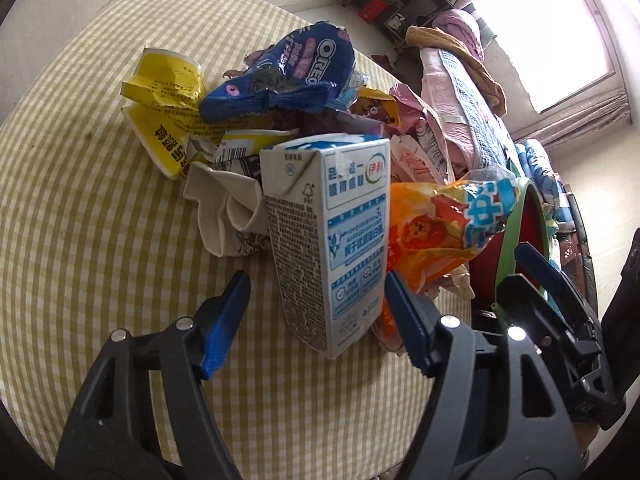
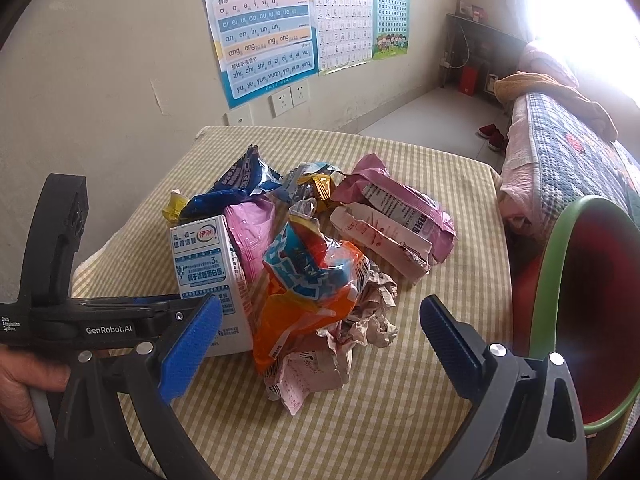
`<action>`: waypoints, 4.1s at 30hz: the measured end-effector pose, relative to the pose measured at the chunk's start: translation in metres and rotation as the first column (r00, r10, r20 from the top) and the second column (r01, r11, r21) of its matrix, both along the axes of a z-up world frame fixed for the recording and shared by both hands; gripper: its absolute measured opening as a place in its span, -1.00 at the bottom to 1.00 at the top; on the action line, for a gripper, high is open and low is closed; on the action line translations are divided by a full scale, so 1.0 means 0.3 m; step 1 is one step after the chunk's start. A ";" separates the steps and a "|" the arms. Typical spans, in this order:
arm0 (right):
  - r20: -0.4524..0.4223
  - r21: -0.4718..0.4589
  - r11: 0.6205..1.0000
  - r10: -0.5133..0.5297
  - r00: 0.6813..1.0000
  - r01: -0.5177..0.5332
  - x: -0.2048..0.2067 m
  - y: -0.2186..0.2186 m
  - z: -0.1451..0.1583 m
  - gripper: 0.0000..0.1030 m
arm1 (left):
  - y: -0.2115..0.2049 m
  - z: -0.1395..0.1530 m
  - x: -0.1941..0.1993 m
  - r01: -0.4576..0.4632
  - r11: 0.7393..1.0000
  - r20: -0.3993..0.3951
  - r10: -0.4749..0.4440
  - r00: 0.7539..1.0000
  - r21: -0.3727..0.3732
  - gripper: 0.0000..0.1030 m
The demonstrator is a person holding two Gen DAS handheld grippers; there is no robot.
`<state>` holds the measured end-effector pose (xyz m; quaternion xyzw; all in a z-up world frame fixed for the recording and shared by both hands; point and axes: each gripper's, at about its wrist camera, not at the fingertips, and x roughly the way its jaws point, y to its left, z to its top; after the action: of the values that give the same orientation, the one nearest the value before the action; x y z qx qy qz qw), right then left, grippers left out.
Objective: Collect trash
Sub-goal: 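Grasp the orange snack bag with the right gripper while the left gripper grasps the milk carton, then carry the orange bag and milk carton over the bucket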
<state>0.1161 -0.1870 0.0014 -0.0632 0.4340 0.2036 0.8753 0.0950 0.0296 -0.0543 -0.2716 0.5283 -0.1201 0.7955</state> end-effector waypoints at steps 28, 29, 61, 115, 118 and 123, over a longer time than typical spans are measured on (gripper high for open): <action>-0.043 0.030 0.999 -0.040 0.998 0.041 0.119 0.026 -0.063 0.85 | -0.046 -0.047 0.075 0.068 0.993 0.008 -0.067 0.998 -0.100 0.00; -0.049 0.034 0.998 -0.042 0.998 0.044 0.124 0.025 -0.068 0.77 | -0.049 -0.048 0.076 0.068 0.992 0.007 -0.068 0.998 -0.102 -0.01; 0.008 0.101 0.993 -0.054 0.999 0.053 0.073 -0.040 0.066 0.03 | -0.052 0.122 -0.038 0.066 0.998 0.107 -0.066 0.992 0.009 -0.24; 0.099 0.161 0.924 -0.365 0.926 0.347 -0.027 -0.587 0.176 0.03 | -0.548 0.352 0.089 0.314 0.941 0.243 -0.337 0.910 0.127 -0.24; 0.103 0.161 0.912 -0.396 0.913 0.377 -0.026 -0.634 0.177 0.03 | -0.591 0.356 0.106 0.334 0.935 0.248 -0.354 0.902 0.122 -0.24; 0.119 0.156 0.889 -0.450 0.885 0.431 -0.027 -0.723 0.187 0.03 | -0.660 0.369 0.132 0.367 0.923 0.260 -0.386 0.885 0.119 -0.24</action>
<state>0.1080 -0.4040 0.0575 0.0767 0.3556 0.0208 0.9313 0.1346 -0.1685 0.0562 -0.1178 0.4576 -0.2913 0.8318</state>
